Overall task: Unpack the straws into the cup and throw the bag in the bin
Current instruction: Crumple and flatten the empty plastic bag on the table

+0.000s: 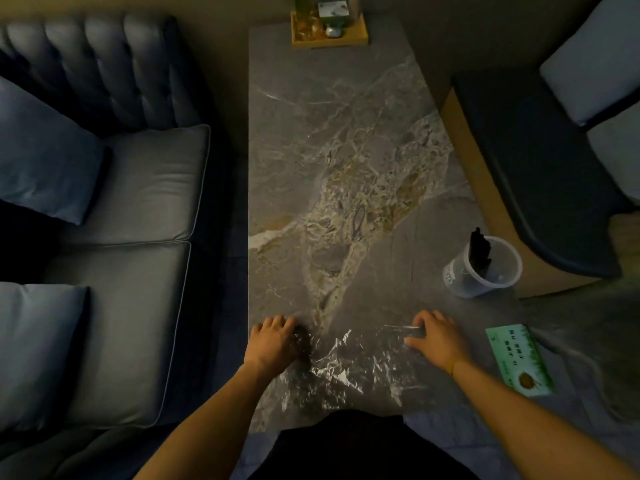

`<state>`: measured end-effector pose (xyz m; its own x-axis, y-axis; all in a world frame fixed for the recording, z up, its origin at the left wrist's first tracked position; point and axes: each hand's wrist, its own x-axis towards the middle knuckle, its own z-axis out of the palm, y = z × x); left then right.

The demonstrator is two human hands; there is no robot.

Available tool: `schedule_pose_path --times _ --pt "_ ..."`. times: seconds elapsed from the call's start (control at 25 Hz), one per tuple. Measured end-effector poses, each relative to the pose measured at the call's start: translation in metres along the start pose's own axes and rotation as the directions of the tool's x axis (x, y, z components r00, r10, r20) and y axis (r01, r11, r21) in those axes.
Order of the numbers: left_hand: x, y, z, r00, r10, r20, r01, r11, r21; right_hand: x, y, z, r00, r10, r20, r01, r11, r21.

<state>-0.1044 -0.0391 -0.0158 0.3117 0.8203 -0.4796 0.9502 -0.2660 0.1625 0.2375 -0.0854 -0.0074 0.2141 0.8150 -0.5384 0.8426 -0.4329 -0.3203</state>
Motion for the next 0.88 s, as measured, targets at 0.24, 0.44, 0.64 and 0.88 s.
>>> schedule_pose_path --times 0.24,0.44,0.64,0.88 --pt "-0.002 0.004 0.007 1.000 0.012 0.008 -0.013 1.000 0.026 0.002 0.008 0.005 0.999 0.023 0.026 -0.031 0.916 0.401" --pt "-0.002 0.017 -0.008 0.999 0.012 0.033 -0.011 1.000 -0.025 -0.008 -0.002 -0.008 0.996 -0.090 -0.006 0.077 0.808 0.584" --pt "0.021 0.076 -0.054 0.956 0.284 0.069 -0.236 0.889 -0.392 -0.028 -0.031 -0.043 0.974 -0.198 -0.113 0.222 0.717 0.661" --pt "0.040 0.115 -0.082 0.900 0.432 -0.049 -0.335 0.616 -0.713 -0.048 -0.025 -0.076 0.981 -0.108 -0.159 0.192 0.573 0.797"
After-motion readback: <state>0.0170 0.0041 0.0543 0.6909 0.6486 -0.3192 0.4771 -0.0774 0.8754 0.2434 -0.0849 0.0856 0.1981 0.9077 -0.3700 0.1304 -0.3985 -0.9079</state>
